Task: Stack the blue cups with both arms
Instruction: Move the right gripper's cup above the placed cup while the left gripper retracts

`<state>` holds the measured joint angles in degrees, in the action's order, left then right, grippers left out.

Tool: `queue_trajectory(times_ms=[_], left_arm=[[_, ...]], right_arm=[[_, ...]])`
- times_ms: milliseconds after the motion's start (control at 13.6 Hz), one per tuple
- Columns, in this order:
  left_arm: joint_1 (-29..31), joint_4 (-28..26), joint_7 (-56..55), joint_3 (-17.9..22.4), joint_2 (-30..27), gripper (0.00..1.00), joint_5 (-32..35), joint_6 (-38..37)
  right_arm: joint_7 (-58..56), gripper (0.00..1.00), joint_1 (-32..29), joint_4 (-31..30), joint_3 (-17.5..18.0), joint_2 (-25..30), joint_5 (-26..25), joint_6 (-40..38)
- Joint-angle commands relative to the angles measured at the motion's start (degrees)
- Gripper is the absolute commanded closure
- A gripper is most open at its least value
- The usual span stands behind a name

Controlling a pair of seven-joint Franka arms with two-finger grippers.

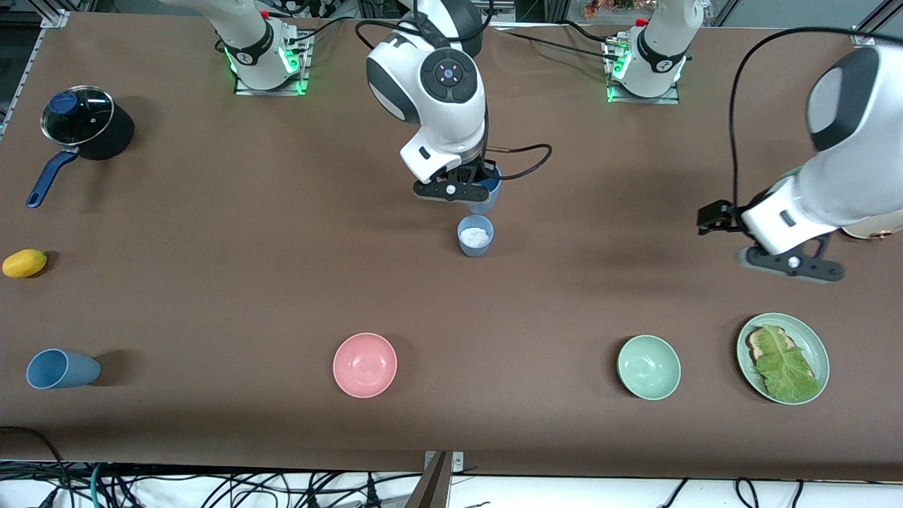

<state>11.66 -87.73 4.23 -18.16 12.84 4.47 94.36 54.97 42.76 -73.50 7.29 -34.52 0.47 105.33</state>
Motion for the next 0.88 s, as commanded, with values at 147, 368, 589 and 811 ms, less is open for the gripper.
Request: queue_trajectory(times_ms=[147,368,589,811], left_arm=[[-11.64,-3.14,1.66,15.69,-6.78,0.0,-1.48,0.03],[-10.96,-5.77,1.66,15.7,-9.41,0.0,-5.23,1.52],[-9.72,-6.05,1.66,15.7,-9.77,0.0,-9.12,1.35],[-9.2,-4.99,1.92,15.79,-8.98,0.0,-9.12,1.0]], right_arm=[[0.31,1.0,1.54,-0.67,0.0,-1.42,-1.79,-0.12],[0.31,1.0,1.63,-0.77,0.0,-1.51,-1.88,-0.04],[0.05,1.0,1.54,-0.68,-0.17,-2.47,-2.66,1.1],[-0.48,1.0,1.01,-0.68,-0.17,-3.01,-3.28,1.19]])
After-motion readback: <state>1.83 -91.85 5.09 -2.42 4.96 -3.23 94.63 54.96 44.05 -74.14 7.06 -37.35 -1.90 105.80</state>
